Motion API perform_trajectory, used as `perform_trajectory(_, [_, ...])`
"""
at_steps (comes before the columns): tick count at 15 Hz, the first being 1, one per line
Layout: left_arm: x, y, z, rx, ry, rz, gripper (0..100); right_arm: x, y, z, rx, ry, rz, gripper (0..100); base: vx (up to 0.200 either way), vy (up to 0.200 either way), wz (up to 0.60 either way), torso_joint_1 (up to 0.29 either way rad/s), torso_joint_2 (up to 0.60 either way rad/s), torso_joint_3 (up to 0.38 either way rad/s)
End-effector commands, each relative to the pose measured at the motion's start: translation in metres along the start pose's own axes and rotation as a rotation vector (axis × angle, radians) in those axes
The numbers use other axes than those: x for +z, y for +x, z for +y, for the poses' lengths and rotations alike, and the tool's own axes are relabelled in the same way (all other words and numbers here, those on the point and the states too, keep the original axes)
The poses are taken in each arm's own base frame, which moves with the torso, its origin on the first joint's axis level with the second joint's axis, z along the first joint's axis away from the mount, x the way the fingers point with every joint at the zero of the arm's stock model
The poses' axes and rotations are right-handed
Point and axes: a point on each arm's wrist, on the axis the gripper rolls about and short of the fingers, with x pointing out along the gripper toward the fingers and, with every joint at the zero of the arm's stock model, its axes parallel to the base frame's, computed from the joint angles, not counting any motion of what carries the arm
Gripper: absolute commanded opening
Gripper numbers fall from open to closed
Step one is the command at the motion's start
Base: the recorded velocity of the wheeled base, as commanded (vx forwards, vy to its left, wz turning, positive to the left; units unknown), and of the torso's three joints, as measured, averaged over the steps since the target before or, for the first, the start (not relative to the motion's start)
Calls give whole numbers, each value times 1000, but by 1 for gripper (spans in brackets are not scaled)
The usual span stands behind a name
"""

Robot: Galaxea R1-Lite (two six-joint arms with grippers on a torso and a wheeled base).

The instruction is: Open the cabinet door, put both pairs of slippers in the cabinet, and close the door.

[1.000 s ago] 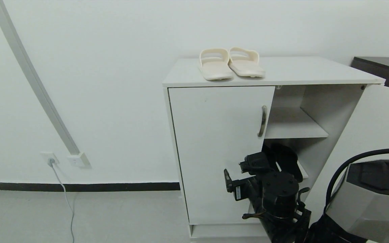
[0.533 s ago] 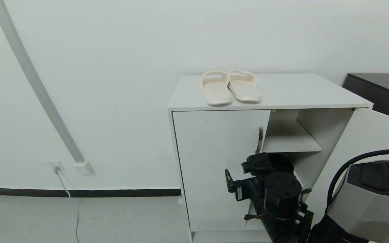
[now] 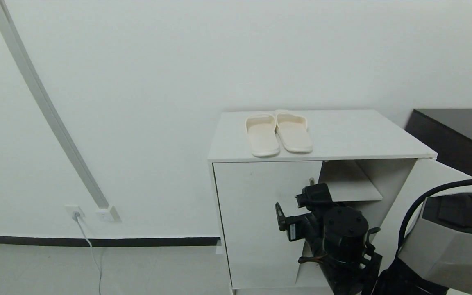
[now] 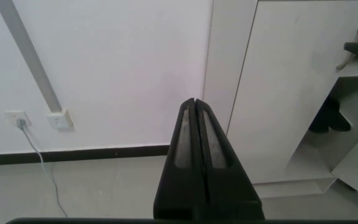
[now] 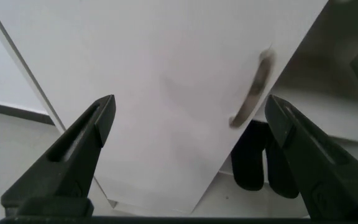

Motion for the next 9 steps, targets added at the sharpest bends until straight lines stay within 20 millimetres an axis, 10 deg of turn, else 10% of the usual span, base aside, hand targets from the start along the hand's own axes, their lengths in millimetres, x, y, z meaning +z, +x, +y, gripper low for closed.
perform_trajectory(1, [0, 0, 0, 0, 0, -1, 0, 2, 1, 0, -2, 2, -6, 100, 0, 0, 0, 222, -540, -310])
perform_trajectory(9, [0, 0, 0, 0, 0, 1, 0, 1, 1, -1, -4, 1, -3, 100, 0, 0, 0, 249, -577, -328])
